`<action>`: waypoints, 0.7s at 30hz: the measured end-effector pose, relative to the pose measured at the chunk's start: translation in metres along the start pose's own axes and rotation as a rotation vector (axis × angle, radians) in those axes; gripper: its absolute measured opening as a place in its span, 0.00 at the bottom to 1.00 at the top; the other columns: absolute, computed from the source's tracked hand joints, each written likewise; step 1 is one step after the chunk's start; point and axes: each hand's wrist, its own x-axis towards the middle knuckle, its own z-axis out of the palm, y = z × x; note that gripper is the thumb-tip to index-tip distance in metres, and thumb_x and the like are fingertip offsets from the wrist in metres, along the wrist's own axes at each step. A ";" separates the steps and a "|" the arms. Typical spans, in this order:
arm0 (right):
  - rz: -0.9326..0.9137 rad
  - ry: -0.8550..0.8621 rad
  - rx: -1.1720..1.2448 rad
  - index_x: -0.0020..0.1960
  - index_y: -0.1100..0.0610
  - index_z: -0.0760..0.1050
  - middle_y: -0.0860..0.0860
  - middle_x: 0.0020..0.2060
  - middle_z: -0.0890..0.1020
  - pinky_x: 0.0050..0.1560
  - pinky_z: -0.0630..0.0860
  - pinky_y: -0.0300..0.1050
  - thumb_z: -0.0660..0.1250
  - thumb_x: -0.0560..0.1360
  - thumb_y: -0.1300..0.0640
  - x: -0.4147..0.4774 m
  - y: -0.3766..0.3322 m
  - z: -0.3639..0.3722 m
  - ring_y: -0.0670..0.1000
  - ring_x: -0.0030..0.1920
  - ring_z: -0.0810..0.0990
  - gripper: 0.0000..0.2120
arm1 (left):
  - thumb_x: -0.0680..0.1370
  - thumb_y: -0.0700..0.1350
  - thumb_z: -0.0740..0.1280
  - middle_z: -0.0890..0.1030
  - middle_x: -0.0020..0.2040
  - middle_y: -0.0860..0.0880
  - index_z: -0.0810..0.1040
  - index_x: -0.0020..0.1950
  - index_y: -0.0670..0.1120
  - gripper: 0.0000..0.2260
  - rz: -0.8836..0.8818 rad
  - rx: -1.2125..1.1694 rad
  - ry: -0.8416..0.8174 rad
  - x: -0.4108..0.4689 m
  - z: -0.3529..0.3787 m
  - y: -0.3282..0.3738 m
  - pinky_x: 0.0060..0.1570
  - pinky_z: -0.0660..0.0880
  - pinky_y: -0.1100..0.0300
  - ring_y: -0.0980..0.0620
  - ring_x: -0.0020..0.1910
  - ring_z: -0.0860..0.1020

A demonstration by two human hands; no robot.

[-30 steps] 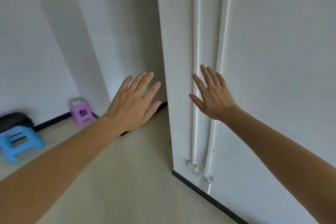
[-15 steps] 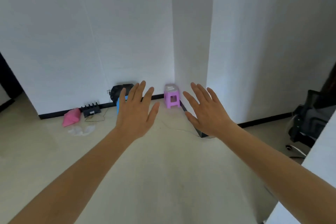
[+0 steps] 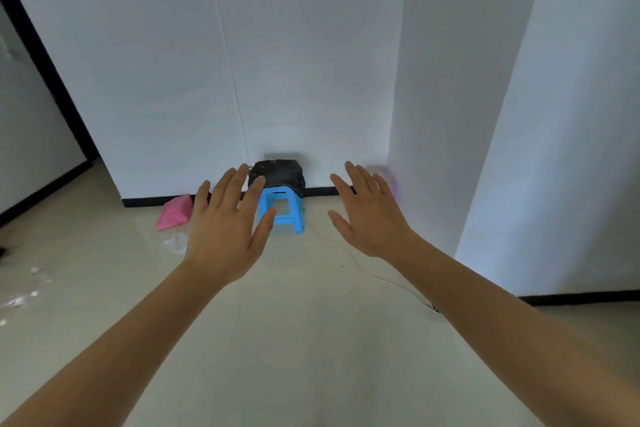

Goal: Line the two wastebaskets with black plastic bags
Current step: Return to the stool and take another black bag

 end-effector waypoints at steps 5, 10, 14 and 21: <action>-0.061 -0.018 -0.020 0.80 0.56 0.50 0.60 0.79 0.51 0.76 0.50 0.58 0.49 0.82 0.41 0.126 0.008 0.083 0.60 0.78 0.52 0.31 | 0.81 0.57 0.50 0.66 0.74 0.39 0.68 0.72 0.42 0.27 -0.043 0.018 -0.022 0.079 0.092 -0.070 0.70 0.59 0.38 0.39 0.73 0.64; -0.074 -0.056 -0.037 0.80 0.55 0.48 0.60 0.79 0.50 0.76 0.48 0.58 0.49 0.82 0.42 0.271 0.025 0.144 0.59 0.78 0.51 0.31 | 0.80 0.59 0.46 0.63 0.76 0.40 0.65 0.75 0.43 0.30 -0.097 0.009 -0.062 0.184 0.173 -0.147 0.72 0.58 0.39 0.40 0.75 0.61; -0.023 -0.043 -0.005 0.80 0.56 0.50 0.60 0.79 0.51 0.76 0.50 0.56 0.51 0.82 0.42 0.370 0.049 0.183 0.59 0.78 0.52 0.31 | 0.80 0.60 0.45 0.62 0.76 0.40 0.65 0.75 0.43 0.30 -0.099 -0.006 -0.122 0.271 0.233 -0.193 0.72 0.57 0.40 0.40 0.75 0.61; 0.024 -0.123 0.029 0.80 0.55 0.49 0.59 0.79 0.51 0.76 0.52 0.56 0.50 0.82 0.41 0.503 0.098 0.318 0.58 0.78 0.52 0.31 | 0.80 0.59 0.46 0.64 0.76 0.41 0.67 0.74 0.44 0.29 -0.122 -0.043 -0.211 0.394 0.396 -0.242 0.71 0.59 0.38 0.42 0.75 0.62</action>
